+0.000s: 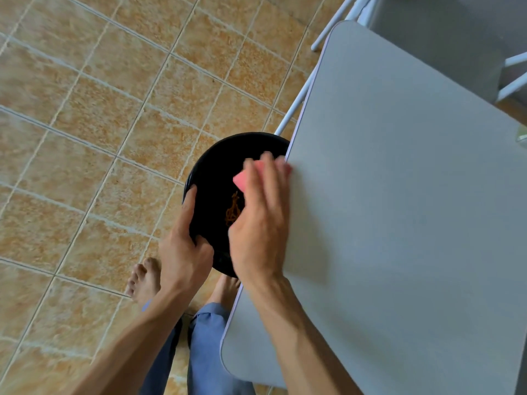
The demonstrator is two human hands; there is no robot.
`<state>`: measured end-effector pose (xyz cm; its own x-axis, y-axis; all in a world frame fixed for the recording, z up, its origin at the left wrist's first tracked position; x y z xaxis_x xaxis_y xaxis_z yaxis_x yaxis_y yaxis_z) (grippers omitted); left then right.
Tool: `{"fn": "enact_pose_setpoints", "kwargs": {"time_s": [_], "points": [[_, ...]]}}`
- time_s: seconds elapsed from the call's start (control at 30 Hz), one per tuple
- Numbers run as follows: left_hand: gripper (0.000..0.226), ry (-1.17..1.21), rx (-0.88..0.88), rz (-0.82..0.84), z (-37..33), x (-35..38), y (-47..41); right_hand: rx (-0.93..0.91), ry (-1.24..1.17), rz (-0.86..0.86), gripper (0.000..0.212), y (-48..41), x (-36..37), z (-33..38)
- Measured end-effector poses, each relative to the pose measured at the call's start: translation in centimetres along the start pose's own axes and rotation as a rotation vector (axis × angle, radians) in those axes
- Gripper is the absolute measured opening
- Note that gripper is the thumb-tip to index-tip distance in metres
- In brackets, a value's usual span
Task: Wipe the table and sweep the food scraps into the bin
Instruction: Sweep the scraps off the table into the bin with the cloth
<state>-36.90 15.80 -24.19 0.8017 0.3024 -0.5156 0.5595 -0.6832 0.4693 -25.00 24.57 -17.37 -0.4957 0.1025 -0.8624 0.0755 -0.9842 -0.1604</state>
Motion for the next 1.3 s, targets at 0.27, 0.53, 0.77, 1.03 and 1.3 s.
{"fn": "enact_pose_setpoints", "kwargs": {"time_s": [0.27, 0.53, 0.77, 1.03, 1.3], "points": [[0.091, 0.001, 0.002, 0.039, 0.7, 0.1, -0.4, -0.009, -0.116, -0.047, 0.054, 1.9, -5.9, -4.1], [0.089, 0.080, -0.030, 0.019, 1.0, 0.4, 0.2, 0.045, -0.054, 0.002, 0.040, 3.1, -1.5, -1.1], [0.089, 0.049, -0.042, 0.022, 1.3, -0.2, -0.5, -0.007, -0.236, -0.054, 0.063, -0.5, -3.8, -1.5], [0.088, 0.082, -0.063, -0.009, 1.6, -1.2, -1.1, 0.084, 0.177, -0.012, 0.047, -2.0, -4.4, -7.2], [0.089, 0.114, -0.009, -0.059, 3.1, -5.1, -2.4, -0.033, -0.075, 0.030, 0.040, 0.2, -3.4, 2.8]]}}
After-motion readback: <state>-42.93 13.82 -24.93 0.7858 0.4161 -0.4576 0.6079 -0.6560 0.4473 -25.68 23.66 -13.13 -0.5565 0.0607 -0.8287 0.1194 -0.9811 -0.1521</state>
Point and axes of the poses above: each hand's wrist, its own y-axis away from the middle knuckle, its own x-axis out of the palm, z = x × y, the point moved 10 cm from there along -y, towards the middle knuckle, and after that the axes turned 6 degrees about -z, right-handed, at the moved point
